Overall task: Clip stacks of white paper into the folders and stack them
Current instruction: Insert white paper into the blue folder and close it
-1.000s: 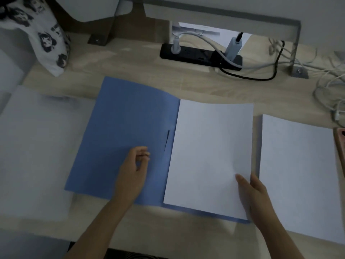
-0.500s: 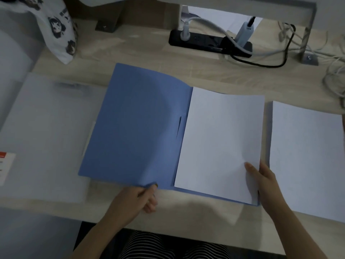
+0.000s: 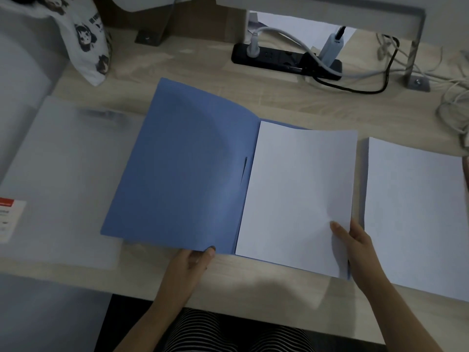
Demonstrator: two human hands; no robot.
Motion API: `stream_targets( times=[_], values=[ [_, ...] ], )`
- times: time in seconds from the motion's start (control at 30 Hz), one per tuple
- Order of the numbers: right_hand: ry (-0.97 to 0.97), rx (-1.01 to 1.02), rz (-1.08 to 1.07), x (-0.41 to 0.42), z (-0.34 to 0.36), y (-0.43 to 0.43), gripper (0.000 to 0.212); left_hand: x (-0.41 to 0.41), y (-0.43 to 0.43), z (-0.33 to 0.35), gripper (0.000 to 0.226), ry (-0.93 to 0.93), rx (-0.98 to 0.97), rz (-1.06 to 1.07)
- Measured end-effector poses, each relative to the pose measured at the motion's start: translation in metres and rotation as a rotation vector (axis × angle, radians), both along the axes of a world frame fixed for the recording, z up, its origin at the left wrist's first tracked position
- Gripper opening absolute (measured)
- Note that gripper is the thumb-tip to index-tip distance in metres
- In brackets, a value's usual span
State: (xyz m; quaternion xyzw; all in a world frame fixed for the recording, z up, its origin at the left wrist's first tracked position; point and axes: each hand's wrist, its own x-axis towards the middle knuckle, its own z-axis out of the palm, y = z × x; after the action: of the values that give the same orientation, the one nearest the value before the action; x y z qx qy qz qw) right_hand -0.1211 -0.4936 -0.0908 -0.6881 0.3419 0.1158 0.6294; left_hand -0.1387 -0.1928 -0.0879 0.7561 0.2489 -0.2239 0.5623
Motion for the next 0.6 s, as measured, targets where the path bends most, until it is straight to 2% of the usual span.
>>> stream_targets(
  times=[0.07,0.2,0.3,0.43,0.5,0.6],
  values=[
    [0.003,0.002,-0.004,0.000,-0.001,-0.001,0.019,-0.003,-0.008,0.002,0.006,-0.069,0.040,-0.046],
    [0.013,0.014,-0.012,0.000,-0.003,-0.001,0.015,-0.002,-0.024,0.000,0.026,-0.163,-0.001,-0.137],
    [0.012,0.028,-0.019,0.003,-0.004,-0.002,0.015,0.000,-0.029,-0.003,0.025,-0.194,0.044,-0.153],
    [0.015,0.024,-0.002,0.007,-0.003,-0.003,0.016,0.001,-0.028,-0.005,0.020,-0.181,0.053,-0.161],
    [0.020,0.021,0.002,0.008,-0.004,-0.004,0.018,0.001,-0.027,-0.008,0.007,-0.148,0.086,-0.212],
    [0.029,0.023,0.015,0.009,-0.005,-0.005,0.025,0.001,-0.027,-0.015,0.014,-0.036,0.140,-0.271]
  ],
)
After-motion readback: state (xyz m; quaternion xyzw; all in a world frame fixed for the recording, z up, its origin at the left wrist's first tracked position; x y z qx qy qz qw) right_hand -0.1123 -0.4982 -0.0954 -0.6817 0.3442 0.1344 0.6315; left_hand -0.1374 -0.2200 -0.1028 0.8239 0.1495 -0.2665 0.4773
